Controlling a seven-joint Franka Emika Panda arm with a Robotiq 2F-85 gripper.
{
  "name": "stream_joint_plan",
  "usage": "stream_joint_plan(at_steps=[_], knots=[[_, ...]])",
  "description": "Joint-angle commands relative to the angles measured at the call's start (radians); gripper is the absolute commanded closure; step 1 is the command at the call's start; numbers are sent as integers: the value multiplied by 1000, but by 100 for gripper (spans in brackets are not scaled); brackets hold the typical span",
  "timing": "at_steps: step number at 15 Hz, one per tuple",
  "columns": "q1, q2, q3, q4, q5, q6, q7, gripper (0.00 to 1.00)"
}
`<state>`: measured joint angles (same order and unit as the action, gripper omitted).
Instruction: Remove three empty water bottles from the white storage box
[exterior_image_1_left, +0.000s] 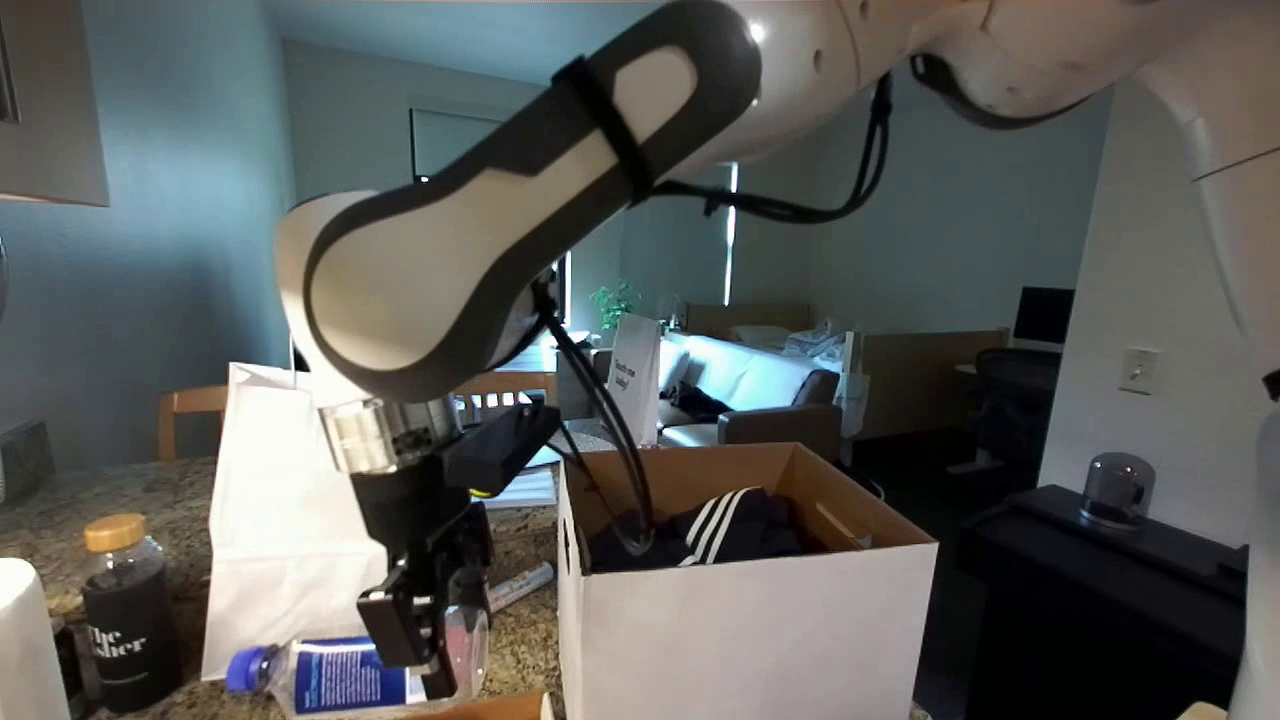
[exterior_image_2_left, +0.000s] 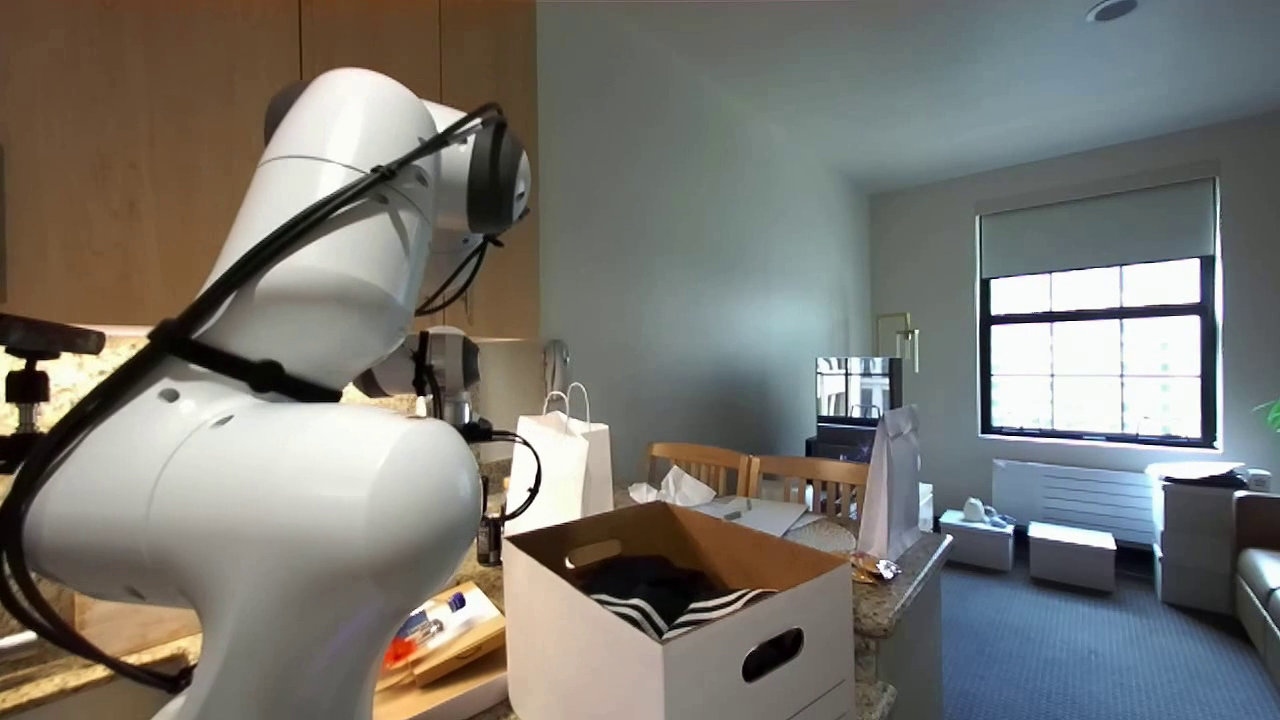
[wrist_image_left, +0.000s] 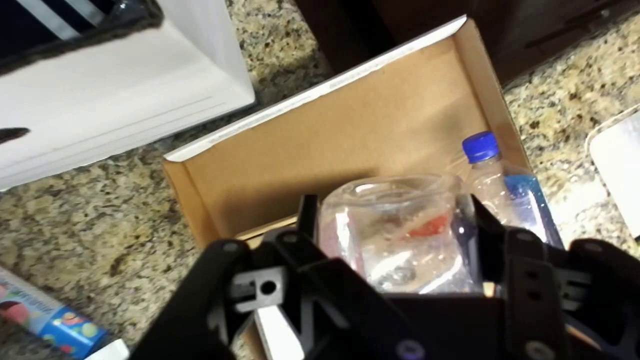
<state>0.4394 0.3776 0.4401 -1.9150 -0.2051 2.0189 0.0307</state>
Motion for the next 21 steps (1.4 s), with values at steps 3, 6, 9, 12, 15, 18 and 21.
stream_joint_plan(at_steps=[3, 6, 9, 12, 15, 18, 21], knots=[[65, 193, -30, 182, 19, -128, -126, 56], [88, 233, -42, 229, 7, -153, -147, 7], [100, 256, -49, 261, 9, -174, -151, 0], [108, 267, -57, 275, 8, -180, -149, 0], [112, 268, -63, 277, 6, -178, -145, 0], [120, 269, -72, 283, 2, -190, -124, 0], [129, 267, -82, 281, -7, -188, -110, 0]])
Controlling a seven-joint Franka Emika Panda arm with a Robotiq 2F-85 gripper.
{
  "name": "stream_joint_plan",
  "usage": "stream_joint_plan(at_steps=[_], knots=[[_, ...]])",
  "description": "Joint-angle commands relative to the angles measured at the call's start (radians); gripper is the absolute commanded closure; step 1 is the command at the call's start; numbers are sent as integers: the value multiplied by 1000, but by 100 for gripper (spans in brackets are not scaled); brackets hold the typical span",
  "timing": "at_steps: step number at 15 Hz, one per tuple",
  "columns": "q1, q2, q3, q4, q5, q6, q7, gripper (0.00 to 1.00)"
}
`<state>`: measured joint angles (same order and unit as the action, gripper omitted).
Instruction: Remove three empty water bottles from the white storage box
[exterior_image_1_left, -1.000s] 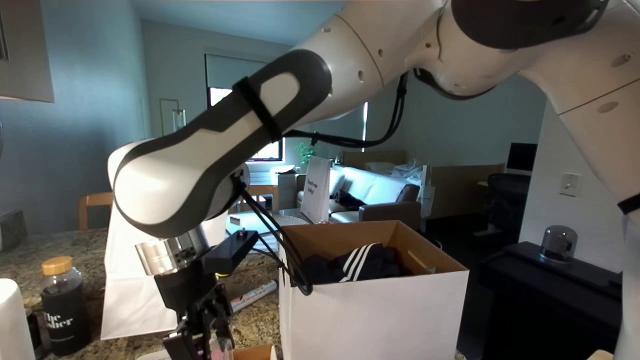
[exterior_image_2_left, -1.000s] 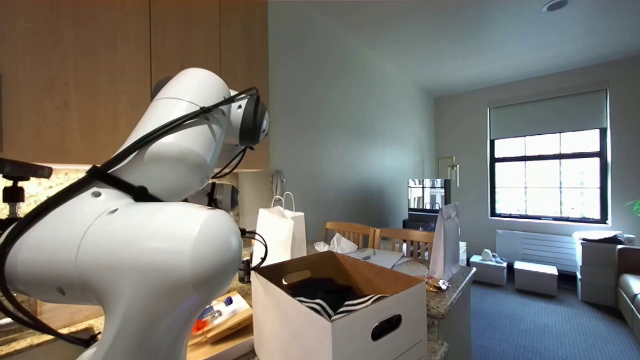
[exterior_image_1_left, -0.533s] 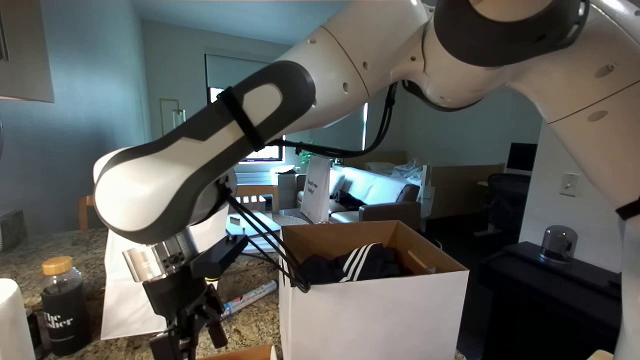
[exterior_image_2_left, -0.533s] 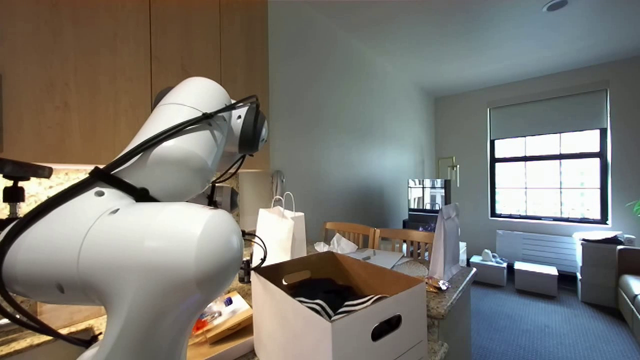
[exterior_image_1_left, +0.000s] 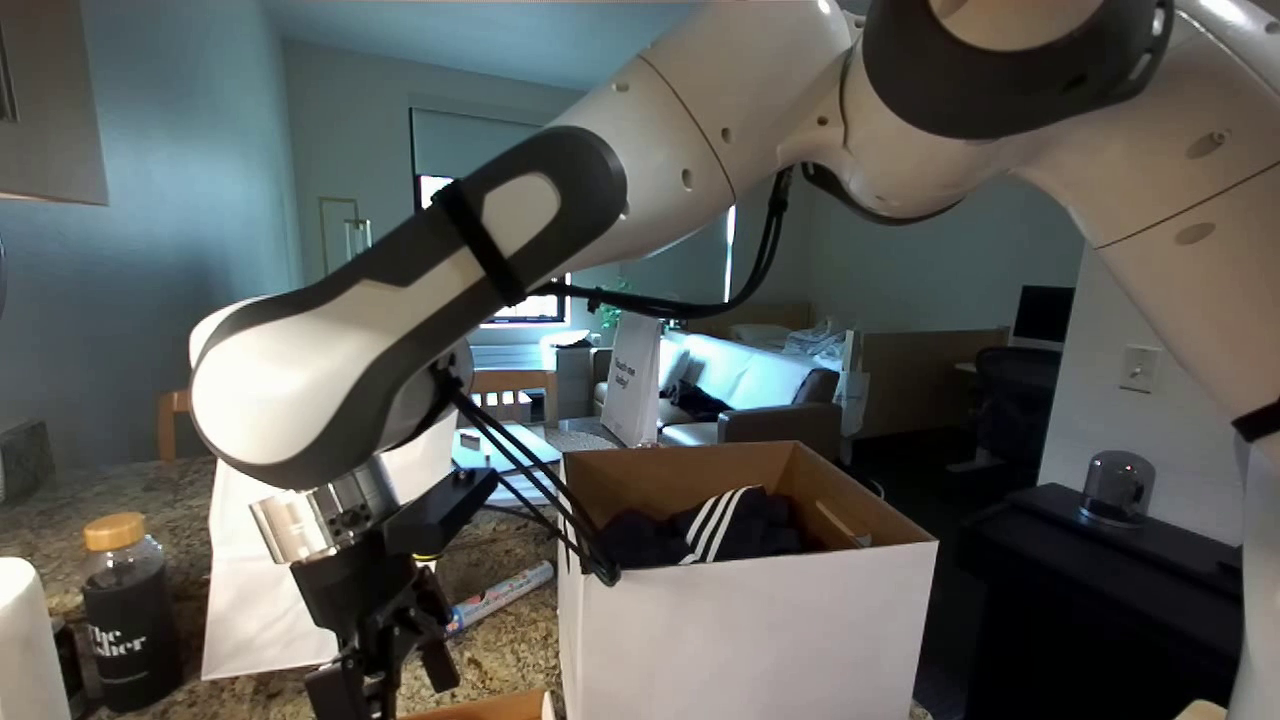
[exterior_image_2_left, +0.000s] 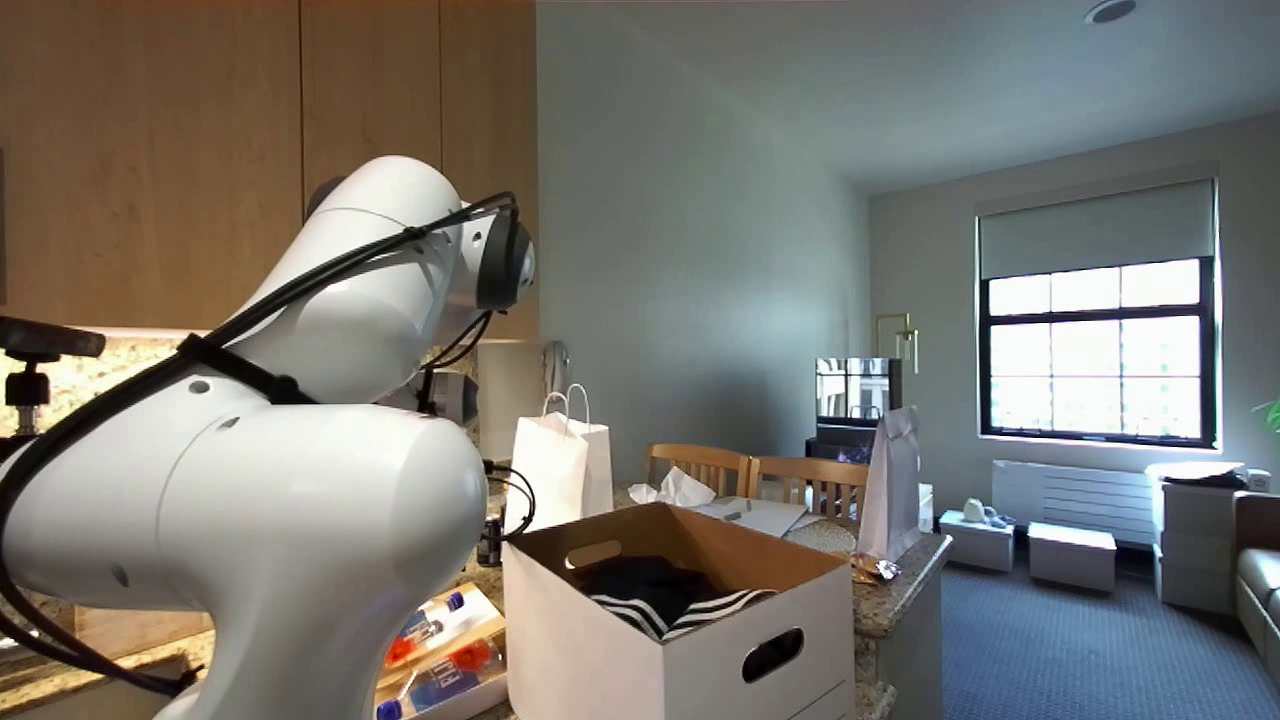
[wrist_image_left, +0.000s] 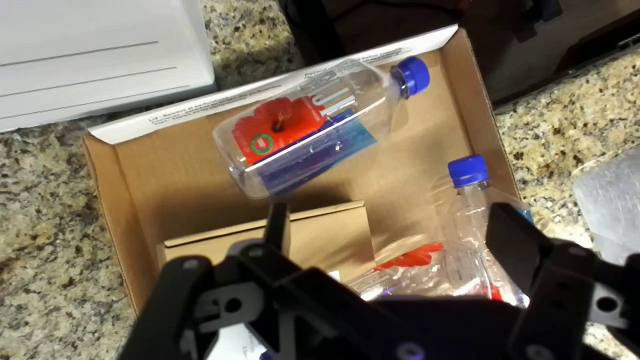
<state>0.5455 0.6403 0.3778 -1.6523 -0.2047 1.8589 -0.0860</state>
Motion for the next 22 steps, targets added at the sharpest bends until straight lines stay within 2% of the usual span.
stream_joint_plan(at_steps=[1, 5, 12, 15, 19, 22], knots=[[23, 3, -22, 18, -4, -26, 5, 0], [18, -34, -23, -30, -1, 44, 16, 0], [6, -229, -27, -260, -19, 415, 80, 0], [15, -327, -37, -329, -55, 441, 126, 0], [8, -462, -34, -377, -66, 402, 257, 0], [-40, -571, -26, -431, 36, 414, 331, 0]])
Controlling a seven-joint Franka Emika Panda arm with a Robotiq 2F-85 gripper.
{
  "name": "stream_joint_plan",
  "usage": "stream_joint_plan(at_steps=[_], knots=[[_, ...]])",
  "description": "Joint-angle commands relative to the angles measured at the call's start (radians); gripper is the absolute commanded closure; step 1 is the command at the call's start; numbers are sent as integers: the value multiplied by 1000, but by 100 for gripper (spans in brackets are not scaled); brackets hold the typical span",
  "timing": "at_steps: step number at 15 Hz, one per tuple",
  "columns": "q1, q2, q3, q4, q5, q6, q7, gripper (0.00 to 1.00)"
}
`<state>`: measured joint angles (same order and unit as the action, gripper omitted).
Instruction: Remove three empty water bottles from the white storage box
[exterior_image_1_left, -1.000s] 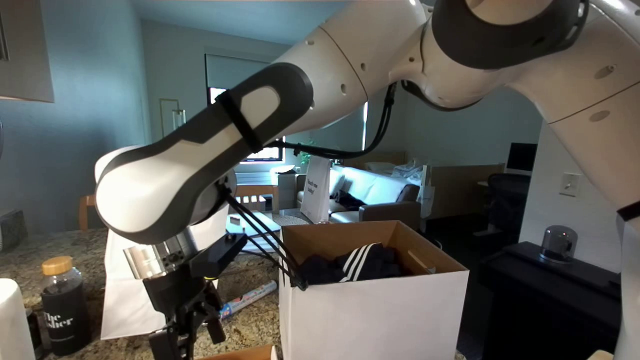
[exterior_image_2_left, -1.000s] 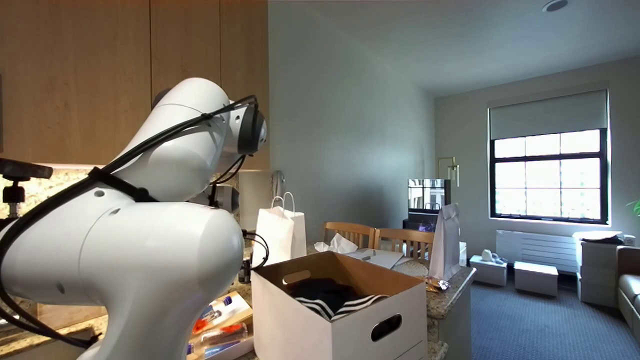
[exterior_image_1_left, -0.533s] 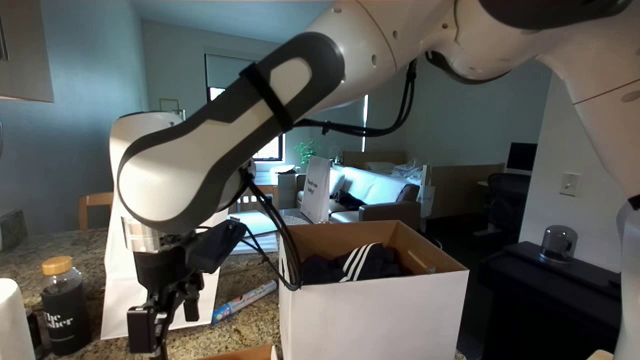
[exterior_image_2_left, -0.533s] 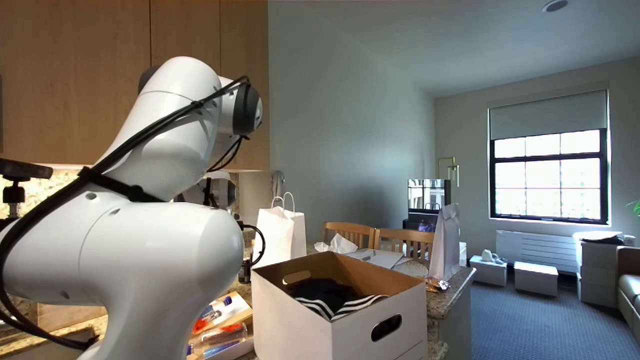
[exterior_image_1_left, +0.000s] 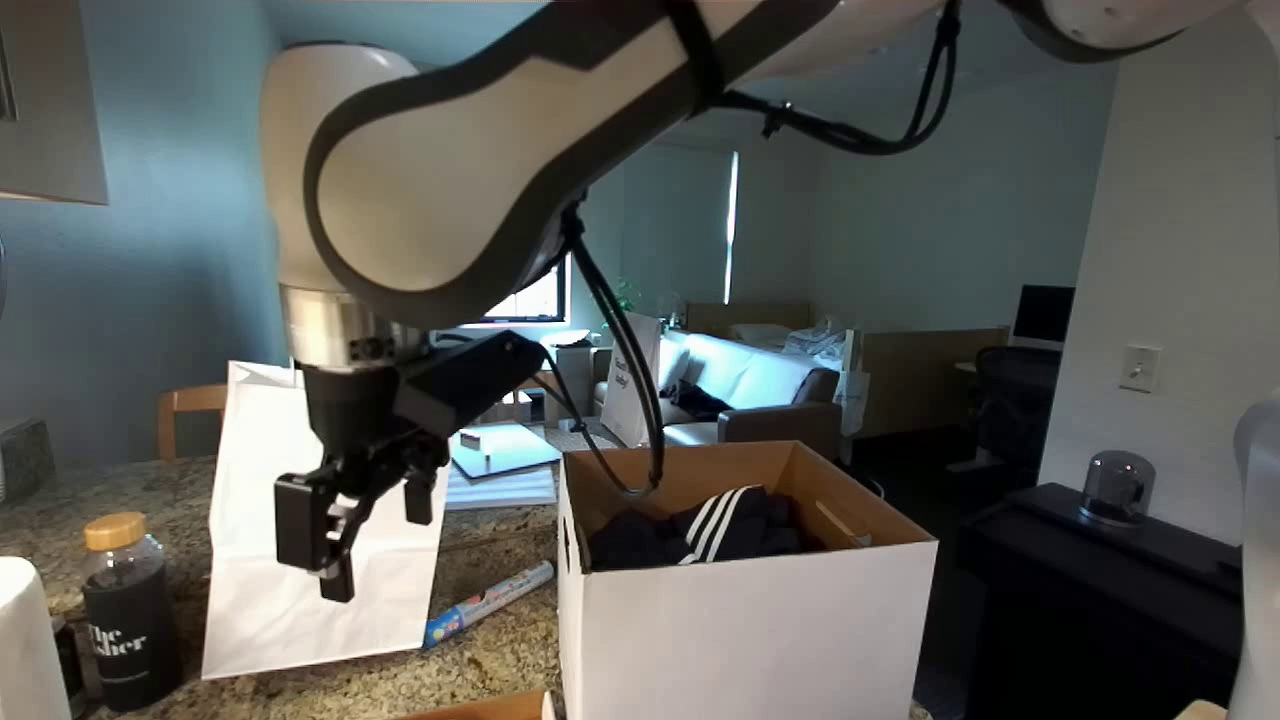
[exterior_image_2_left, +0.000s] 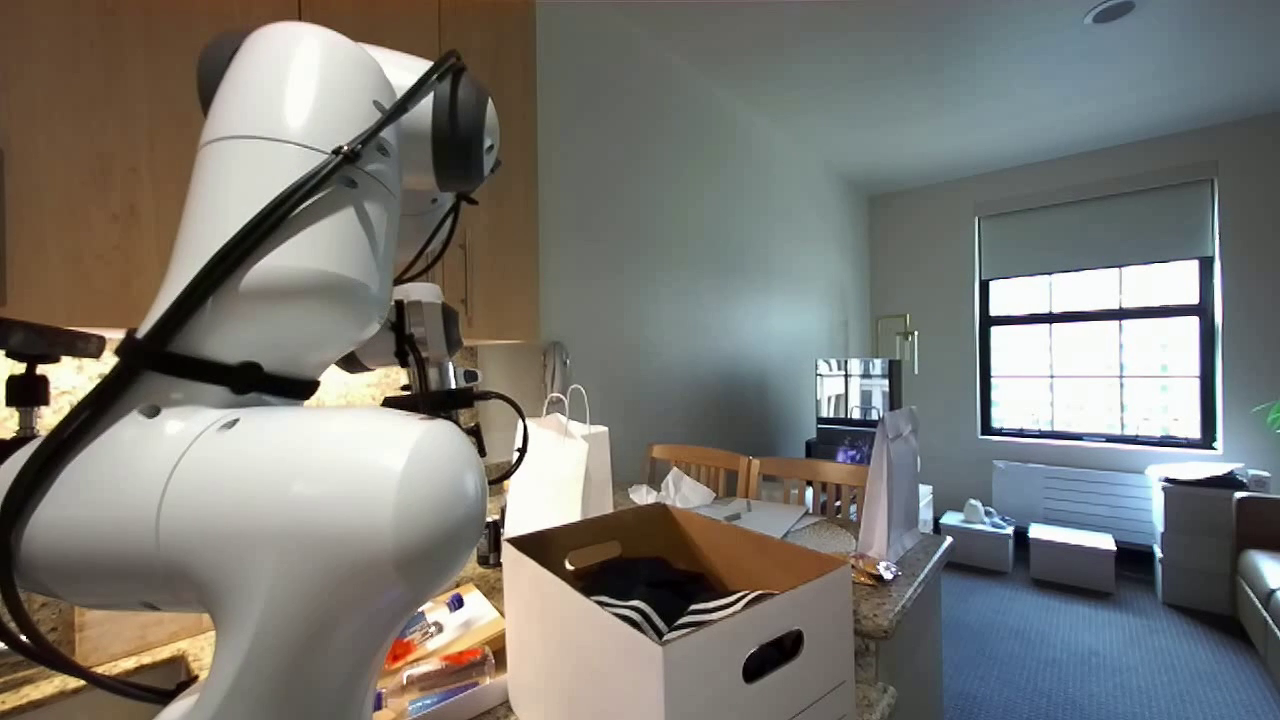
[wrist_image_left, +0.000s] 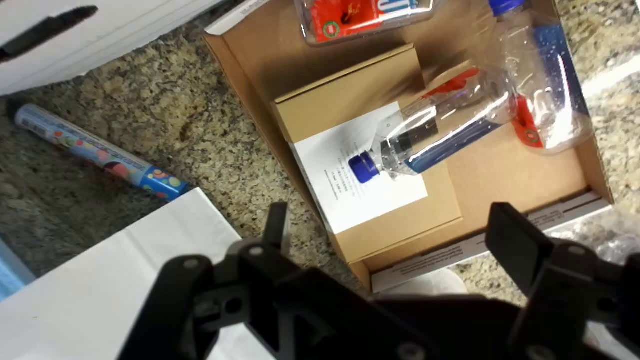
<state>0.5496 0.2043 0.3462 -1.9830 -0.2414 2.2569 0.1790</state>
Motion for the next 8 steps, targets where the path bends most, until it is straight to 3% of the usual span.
stream_joint_plan(at_steps=[1, 8], knots=[[-63, -173, 6, -123, 109, 25, 77, 0], [-196, -453, -51, -324, 357, 30, 91, 0]])
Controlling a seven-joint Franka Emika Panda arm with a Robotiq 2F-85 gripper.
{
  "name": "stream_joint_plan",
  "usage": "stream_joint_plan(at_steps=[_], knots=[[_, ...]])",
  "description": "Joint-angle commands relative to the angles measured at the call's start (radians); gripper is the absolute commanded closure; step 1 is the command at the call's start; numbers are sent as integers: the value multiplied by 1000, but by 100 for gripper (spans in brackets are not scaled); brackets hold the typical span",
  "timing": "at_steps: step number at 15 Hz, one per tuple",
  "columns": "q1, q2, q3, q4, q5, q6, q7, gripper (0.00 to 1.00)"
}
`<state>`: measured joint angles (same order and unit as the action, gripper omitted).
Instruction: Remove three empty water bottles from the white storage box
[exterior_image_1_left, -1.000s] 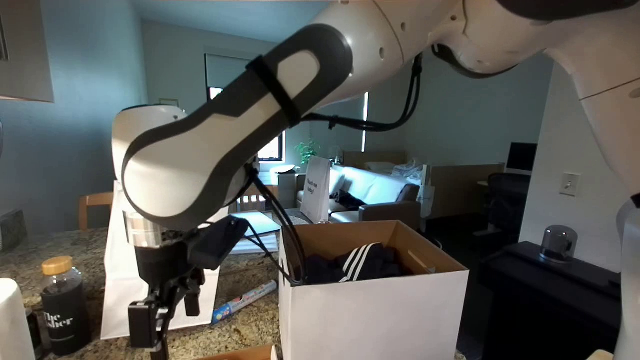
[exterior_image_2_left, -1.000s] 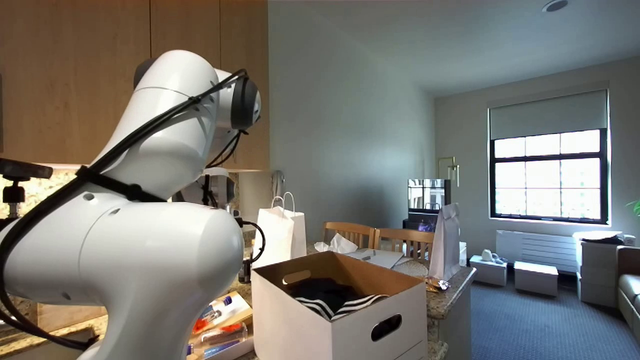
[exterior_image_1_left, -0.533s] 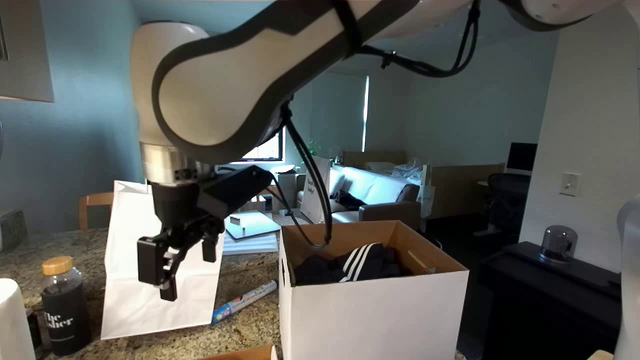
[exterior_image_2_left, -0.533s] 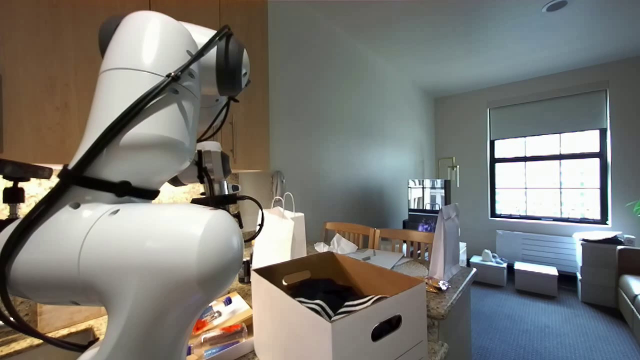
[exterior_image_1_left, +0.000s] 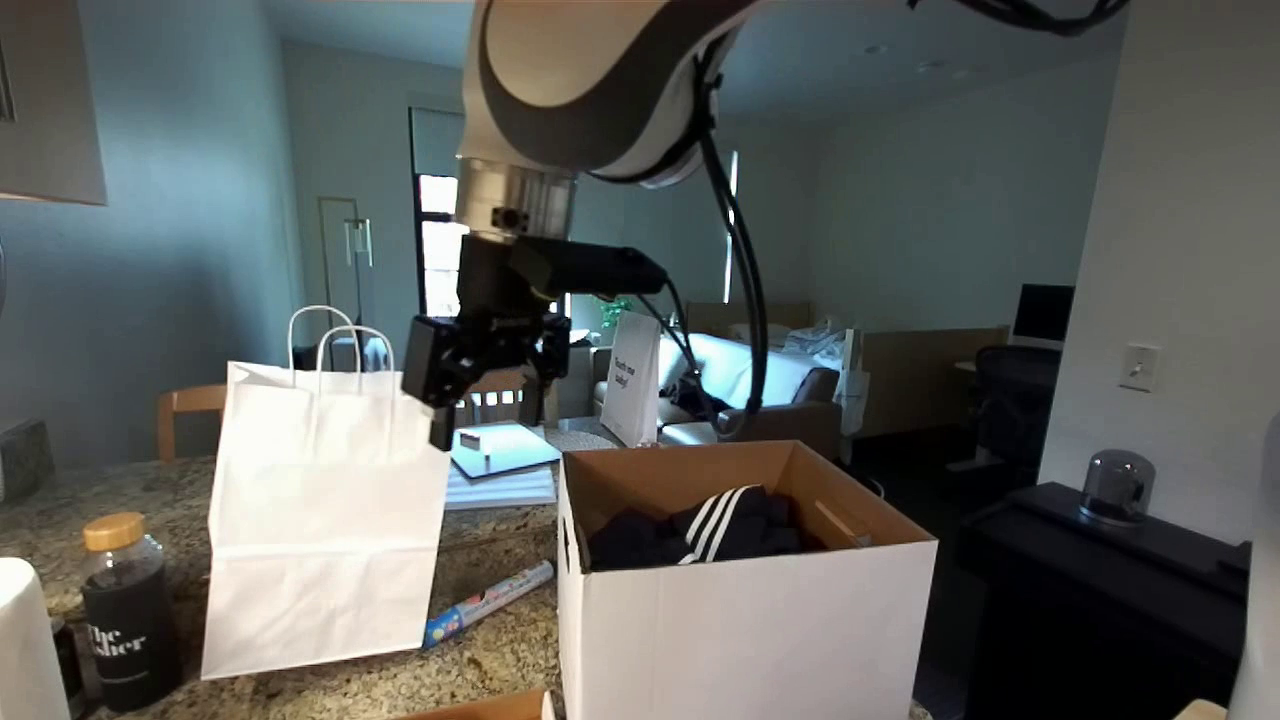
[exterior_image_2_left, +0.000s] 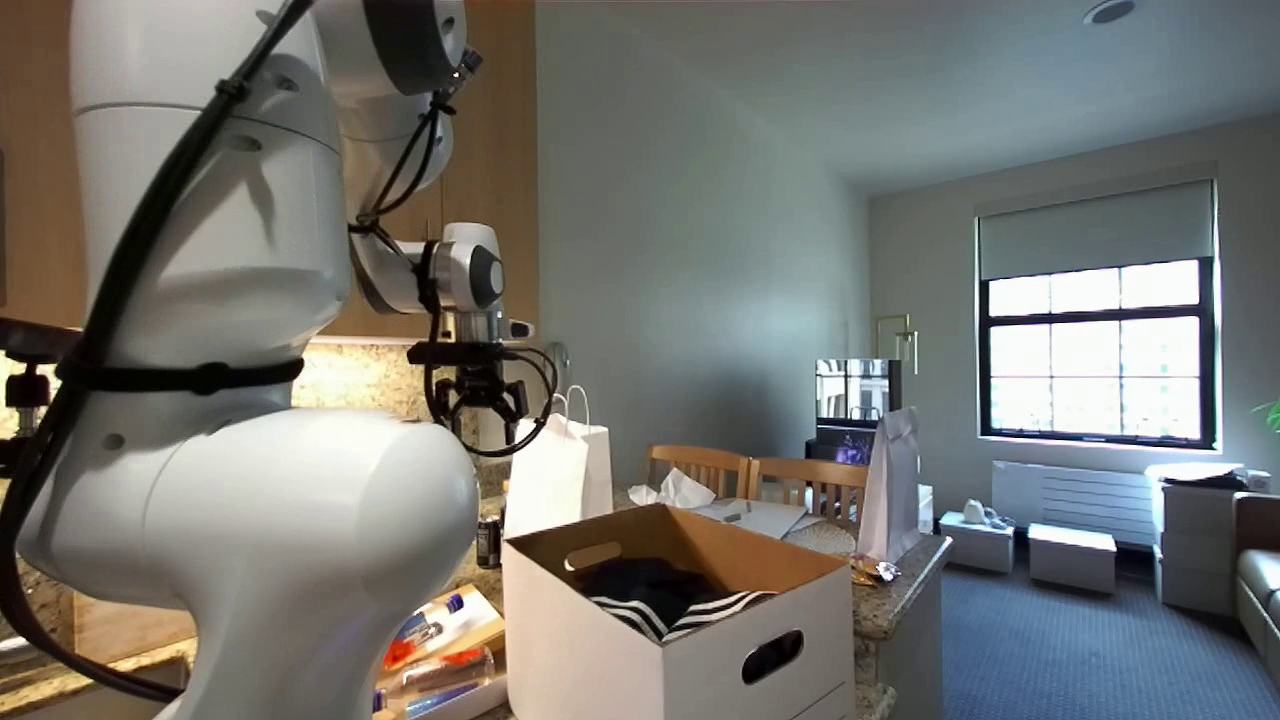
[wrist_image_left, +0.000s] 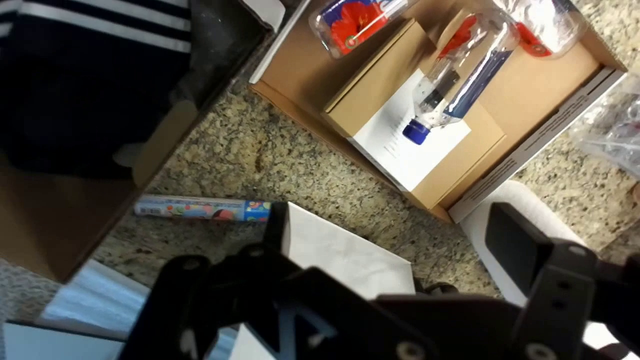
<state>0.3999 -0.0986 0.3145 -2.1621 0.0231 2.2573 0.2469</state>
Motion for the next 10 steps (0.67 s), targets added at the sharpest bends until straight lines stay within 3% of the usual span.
stream_joint_plan(at_steps=[1, 6, 10], knots=[[-64, -189, -33, -181, 116, 27, 30, 0], [-168, -302, -75, -301, 113, 23, 132, 0], [-286, -286, -86, -309, 48, 17, 247, 0]])
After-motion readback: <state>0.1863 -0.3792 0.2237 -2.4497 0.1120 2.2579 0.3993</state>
